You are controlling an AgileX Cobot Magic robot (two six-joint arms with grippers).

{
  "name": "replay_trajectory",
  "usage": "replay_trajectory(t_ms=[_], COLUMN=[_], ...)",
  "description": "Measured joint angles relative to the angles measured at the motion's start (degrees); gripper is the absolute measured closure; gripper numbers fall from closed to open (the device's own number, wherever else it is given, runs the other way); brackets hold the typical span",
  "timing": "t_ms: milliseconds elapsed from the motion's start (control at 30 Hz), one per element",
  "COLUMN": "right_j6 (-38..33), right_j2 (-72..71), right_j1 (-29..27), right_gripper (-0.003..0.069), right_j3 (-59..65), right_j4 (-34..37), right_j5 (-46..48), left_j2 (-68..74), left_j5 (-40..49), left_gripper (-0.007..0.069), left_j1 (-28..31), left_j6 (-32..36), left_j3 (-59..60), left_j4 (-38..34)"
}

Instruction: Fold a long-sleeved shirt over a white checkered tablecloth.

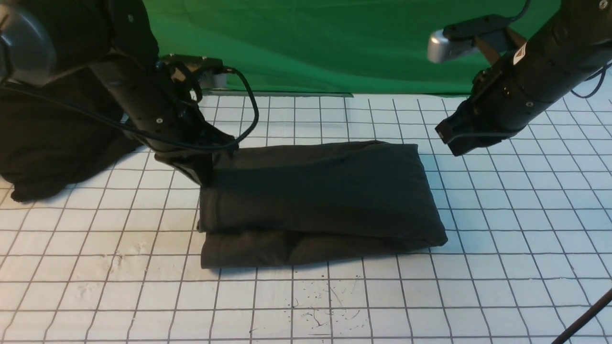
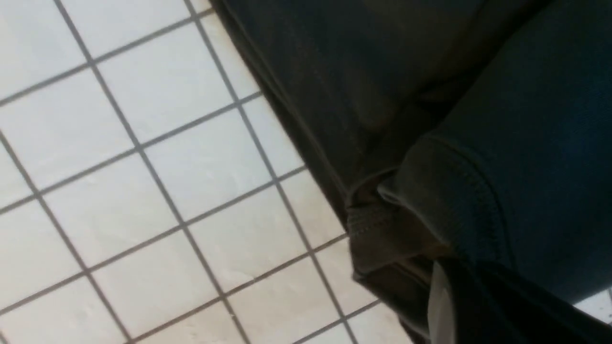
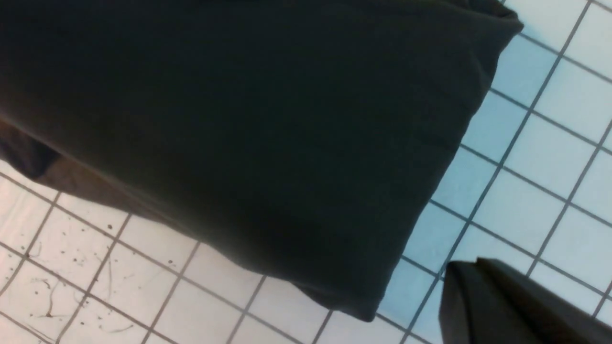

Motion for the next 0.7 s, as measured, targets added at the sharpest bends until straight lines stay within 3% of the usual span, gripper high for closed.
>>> replay_trajectory(t_ms=[67,200,233,300,367,467,633,700], right_j6=[0.0,0.0,0.0,0.0,-0.1,-1.5,-2.1,-0.9], right_j2=[0.4,1.2,1.2,1.2,1.2,1.9,6.5,9.0], right_j1=[0.0,0.0,0.0,0.0,0.3,1.7,5.7,6.1], right_gripper=[0.066,0.0655,0.0655,0.0651,0.0651,0.0651,0.0651,0.0651], right_j3=[0.1,0.1,0.1,0.1,0.1,0.1,0.1,0.1], right_j4=[0.0,0.0,0.0,0.2,0.9,2.3,3.6,3.7], right_j5=[0.0,0.1,0.1,0.1,0.0,-0.8,-2.7,-2.5], left_j2=[0.0,0.0,0.0,-0.4,-0.8,-1.2,3.0,6.3], left_j5=[-0.7,0.9,1.1,3.8,4.3,3.6,3.2,4.8], left_gripper=[0.0557,0.0405,0.0398,0.0307,0.0284,0.0318,0.0557,0.0606], left_j1=[0.0,0.0,0.0,0.0,0.0,-2.1,-7.7,-8.1], left_j6=[-1.1,-2.9,-3.0,-6.5,-8.1,-7.4,-7.0,-7.4], left_j3=[-0.2,-3.4,-3.6,-7.3,-9.3,-11.0,-11.4,-11.4], left_j4=[1.5,5.5,5.5,5.5,3.6,-2.5,-6.5,-6.4])
